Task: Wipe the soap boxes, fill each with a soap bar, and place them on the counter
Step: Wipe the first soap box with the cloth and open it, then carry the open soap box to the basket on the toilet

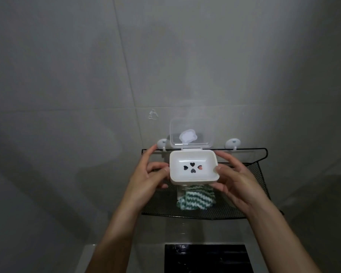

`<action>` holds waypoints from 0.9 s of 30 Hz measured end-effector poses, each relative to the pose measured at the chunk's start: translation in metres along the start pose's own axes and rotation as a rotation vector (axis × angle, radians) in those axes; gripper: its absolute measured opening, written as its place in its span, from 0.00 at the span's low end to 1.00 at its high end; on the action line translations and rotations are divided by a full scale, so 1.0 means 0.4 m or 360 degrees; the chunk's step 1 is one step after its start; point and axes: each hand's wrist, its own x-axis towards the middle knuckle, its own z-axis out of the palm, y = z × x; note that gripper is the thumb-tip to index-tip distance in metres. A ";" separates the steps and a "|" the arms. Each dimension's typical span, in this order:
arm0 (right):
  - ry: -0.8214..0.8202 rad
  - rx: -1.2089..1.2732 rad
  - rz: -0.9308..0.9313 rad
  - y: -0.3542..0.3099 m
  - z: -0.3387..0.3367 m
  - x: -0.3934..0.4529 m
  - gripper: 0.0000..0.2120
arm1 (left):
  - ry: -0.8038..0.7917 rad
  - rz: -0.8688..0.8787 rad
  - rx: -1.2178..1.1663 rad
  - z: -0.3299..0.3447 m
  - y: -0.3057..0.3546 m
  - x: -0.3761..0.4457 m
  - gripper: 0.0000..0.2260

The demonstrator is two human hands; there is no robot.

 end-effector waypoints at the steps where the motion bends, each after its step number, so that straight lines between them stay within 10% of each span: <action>1: -0.0034 -0.0006 -0.0008 0.002 0.011 -0.002 0.23 | -0.0032 0.0004 -0.0019 0.001 -0.003 -0.005 0.31; 12: -0.0390 -0.0575 -0.0056 -0.007 0.122 -0.004 0.34 | -0.0043 0.0044 0.0122 -0.084 0.028 -0.066 0.41; 27: -0.1163 -0.0837 0.0125 0.013 0.213 0.070 0.34 | 0.0940 0.0042 0.0063 -0.066 0.043 -0.275 0.33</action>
